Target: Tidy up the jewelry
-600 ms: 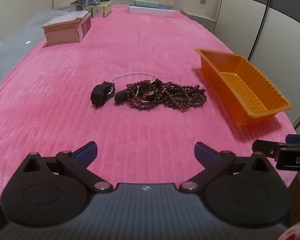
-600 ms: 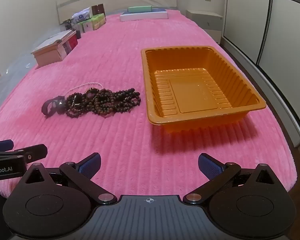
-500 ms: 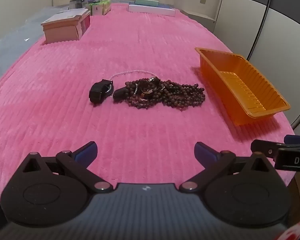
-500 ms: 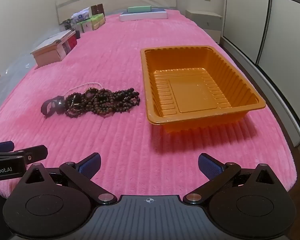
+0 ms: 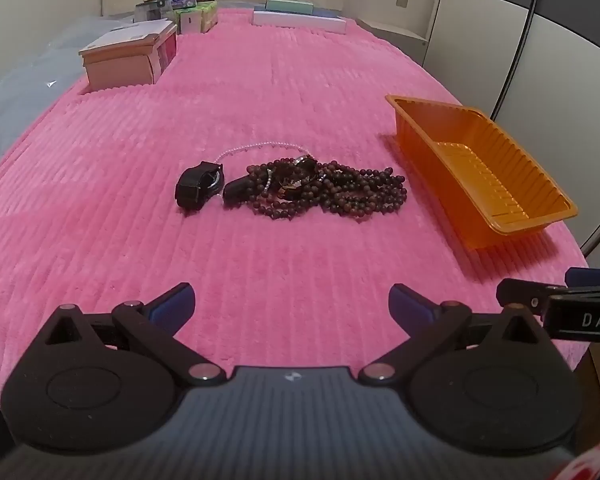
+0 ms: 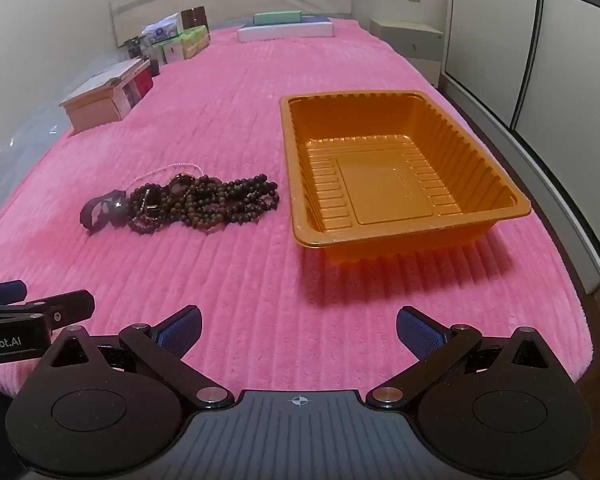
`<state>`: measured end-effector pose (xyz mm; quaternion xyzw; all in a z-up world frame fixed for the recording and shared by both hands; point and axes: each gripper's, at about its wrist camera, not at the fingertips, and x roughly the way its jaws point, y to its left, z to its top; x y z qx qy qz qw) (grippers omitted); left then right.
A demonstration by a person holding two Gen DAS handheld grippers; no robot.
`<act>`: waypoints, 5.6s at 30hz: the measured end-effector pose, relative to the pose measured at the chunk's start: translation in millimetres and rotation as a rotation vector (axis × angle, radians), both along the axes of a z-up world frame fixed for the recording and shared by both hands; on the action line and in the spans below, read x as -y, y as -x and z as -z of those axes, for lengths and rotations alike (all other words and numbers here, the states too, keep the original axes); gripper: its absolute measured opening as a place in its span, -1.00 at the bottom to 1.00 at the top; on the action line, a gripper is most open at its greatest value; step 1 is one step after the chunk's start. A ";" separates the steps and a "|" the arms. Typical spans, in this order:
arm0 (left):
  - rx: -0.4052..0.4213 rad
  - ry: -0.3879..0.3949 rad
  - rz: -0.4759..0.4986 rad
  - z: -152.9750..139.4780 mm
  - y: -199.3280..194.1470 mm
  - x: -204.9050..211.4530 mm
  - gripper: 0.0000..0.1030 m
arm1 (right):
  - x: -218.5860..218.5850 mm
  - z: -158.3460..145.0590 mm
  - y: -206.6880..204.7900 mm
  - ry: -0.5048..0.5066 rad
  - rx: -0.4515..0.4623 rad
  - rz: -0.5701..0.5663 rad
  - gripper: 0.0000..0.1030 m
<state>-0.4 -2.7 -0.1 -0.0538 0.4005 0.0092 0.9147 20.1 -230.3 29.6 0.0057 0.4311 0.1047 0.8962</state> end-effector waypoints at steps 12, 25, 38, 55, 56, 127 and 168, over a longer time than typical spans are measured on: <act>0.001 0.005 0.006 -1.4 0.5 -1.3 0.99 | -0.3 -0.2 0.0 -0.001 0.001 0.002 0.99; 0.001 0.006 0.009 -1.7 0.6 -1.5 0.99 | -0.2 -0.4 -0.2 -0.001 0.002 0.002 0.99; 0.001 0.007 0.009 -1.5 0.0 -1.6 0.99 | -0.3 -0.8 -0.4 -0.002 0.002 0.002 0.99; 0.000 0.007 0.010 -1.3 -0.5 0.8 0.99 | -0.2 -0.6 -0.5 -0.002 0.001 0.002 0.99; 0.000 0.007 0.010 -1.3 -0.6 1.0 0.99 | -0.1 -0.6 -0.6 -0.003 0.001 0.002 0.99; -0.026 0.166 0.051 21.3 -84.6 12.2 0.98 | 190.3 47.0 -159.9 -0.194 -0.055 0.105 -0.67; -0.007 -0.124 0.105 57.1 -134.0 -99.9 -0.61 | 63.6 -5.4 -117.0 0.351 0.227 0.094 -0.90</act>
